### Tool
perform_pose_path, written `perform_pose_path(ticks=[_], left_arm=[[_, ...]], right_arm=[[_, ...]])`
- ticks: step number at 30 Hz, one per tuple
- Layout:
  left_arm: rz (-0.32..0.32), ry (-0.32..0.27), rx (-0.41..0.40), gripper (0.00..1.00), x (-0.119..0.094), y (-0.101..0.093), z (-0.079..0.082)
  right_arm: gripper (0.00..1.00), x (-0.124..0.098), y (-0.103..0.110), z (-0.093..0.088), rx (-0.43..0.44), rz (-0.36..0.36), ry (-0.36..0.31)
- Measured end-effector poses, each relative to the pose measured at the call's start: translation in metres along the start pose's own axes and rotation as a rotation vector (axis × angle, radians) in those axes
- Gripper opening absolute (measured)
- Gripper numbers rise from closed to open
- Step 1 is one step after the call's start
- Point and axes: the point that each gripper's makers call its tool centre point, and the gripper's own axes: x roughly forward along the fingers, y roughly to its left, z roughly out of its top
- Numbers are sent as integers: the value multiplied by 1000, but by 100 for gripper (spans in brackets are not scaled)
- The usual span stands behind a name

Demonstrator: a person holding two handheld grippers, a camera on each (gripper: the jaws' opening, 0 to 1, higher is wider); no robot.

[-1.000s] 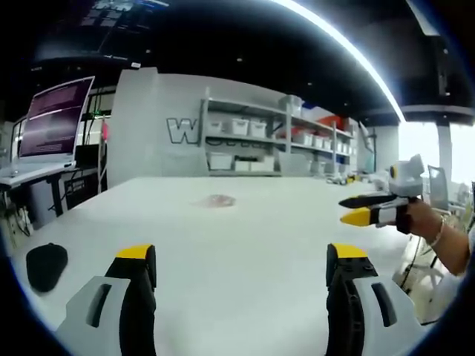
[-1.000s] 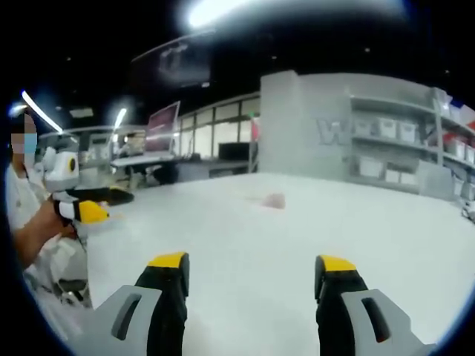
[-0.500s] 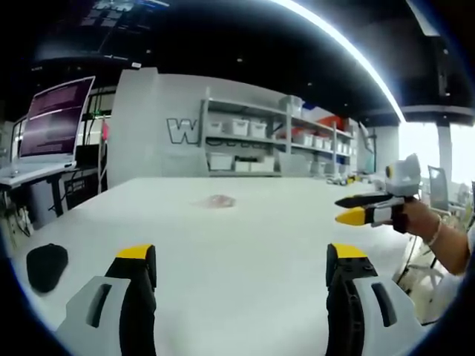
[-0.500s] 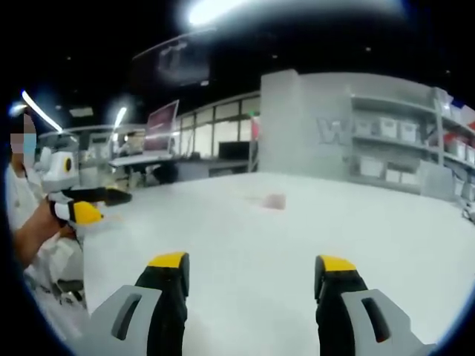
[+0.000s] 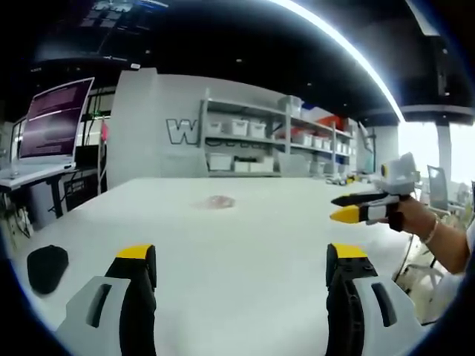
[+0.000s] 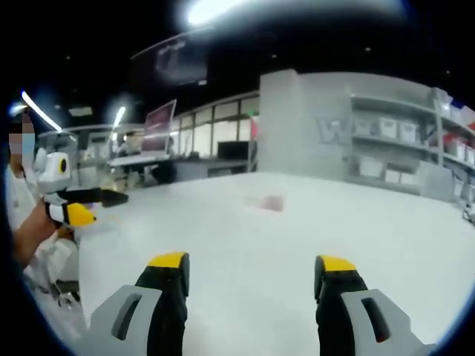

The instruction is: Open the resealable bag by pulling the two sides of the seal apart until the entire bag opening is separated and visibly accessible.

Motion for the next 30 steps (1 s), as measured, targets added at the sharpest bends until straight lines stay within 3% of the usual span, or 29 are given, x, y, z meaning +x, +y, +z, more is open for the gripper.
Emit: perform_pose_path(ticks=[30], left_arm=[[-4,11,5,93,1,0,-2]], right_arm=[[68,18,4,3,-13,24,21]])
